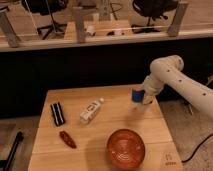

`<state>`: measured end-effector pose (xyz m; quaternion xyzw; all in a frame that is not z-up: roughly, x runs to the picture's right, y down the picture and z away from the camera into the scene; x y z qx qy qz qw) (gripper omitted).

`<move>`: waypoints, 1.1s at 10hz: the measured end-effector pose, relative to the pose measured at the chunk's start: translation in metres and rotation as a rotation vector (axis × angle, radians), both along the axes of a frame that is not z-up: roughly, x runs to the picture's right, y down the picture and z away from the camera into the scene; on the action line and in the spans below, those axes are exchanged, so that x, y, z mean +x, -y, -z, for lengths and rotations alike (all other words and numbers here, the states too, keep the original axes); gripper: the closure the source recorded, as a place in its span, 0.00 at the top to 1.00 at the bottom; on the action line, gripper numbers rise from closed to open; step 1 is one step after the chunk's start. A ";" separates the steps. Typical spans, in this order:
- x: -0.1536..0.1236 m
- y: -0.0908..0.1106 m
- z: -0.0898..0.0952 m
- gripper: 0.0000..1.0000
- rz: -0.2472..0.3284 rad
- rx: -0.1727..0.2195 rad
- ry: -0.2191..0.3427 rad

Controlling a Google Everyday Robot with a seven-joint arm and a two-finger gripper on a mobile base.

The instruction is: Place the white sponge in the ceramic cup

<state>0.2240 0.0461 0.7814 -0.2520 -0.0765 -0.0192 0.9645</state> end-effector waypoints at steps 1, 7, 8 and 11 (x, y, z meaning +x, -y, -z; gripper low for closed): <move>0.001 0.000 0.000 0.33 0.000 -0.001 0.000; 0.006 0.003 0.003 0.61 -0.012 -0.010 -0.007; 0.007 0.003 0.003 0.61 -0.013 -0.010 -0.008; 0.011 0.004 0.005 0.66 -0.019 -0.013 -0.008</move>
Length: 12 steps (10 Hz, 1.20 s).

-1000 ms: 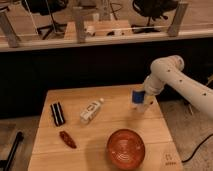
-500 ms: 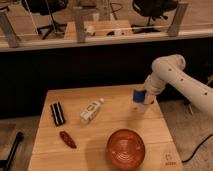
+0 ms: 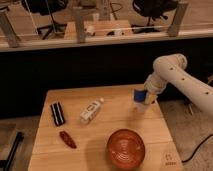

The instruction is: Place the white sponge in the ceramic cup

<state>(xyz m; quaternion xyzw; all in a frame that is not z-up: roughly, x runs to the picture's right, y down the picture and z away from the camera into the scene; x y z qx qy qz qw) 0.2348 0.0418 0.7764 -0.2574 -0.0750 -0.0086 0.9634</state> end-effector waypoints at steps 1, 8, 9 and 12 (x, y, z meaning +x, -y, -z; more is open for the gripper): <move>0.001 0.000 0.000 0.67 -0.002 -0.001 0.001; 0.006 0.003 0.005 0.80 -0.013 -0.008 0.001; 0.006 0.003 0.006 0.80 -0.015 -0.011 0.001; 0.009 0.003 0.007 0.80 -0.020 -0.017 -0.003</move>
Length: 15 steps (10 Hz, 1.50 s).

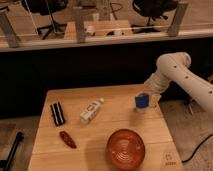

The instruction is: Place the white sponge in the ceramic cup

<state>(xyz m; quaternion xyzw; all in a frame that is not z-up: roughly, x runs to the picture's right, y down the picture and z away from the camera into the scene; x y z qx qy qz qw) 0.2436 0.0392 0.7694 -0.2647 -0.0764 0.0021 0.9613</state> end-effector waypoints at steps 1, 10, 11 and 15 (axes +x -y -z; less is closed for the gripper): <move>0.000 -0.001 0.000 0.80 -0.002 -0.002 0.000; 0.005 -0.001 0.005 0.80 -0.018 -0.021 -0.003; 0.005 0.000 0.005 0.80 -0.020 -0.022 -0.003; 0.008 0.000 0.006 0.80 -0.027 -0.027 -0.007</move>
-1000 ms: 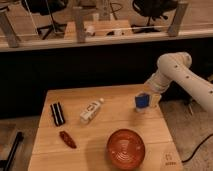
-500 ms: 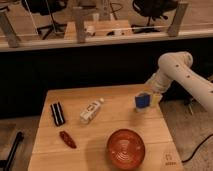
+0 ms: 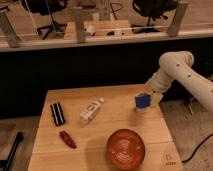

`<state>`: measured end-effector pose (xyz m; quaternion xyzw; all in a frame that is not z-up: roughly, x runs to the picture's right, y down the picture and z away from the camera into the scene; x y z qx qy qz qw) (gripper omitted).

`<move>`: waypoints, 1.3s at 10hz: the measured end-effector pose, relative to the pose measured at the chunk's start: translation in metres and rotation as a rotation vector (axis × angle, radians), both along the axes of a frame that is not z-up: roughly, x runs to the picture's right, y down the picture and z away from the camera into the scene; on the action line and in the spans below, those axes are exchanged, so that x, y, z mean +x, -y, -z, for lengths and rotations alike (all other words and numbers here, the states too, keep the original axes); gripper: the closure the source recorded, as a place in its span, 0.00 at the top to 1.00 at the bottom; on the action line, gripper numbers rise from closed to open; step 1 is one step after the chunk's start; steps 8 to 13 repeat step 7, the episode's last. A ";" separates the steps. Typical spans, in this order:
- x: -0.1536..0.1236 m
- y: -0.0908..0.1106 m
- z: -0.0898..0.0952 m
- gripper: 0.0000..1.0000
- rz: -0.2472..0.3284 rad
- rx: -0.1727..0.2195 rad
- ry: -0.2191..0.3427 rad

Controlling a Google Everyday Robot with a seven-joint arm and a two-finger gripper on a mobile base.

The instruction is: Place the white sponge in the ceramic cup

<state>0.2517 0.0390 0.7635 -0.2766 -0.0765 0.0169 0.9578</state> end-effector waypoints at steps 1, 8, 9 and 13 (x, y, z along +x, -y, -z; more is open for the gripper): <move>0.001 0.000 0.000 0.80 -0.002 -0.001 -0.001; 0.003 -0.002 0.002 0.80 -0.013 -0.010 -0.009; 0.003 -0.002 0.002 0.80 -0.013 -0.010 -0.009; 0.003 -0.002 0.002 0.80 -0.013 -0.010 -0.009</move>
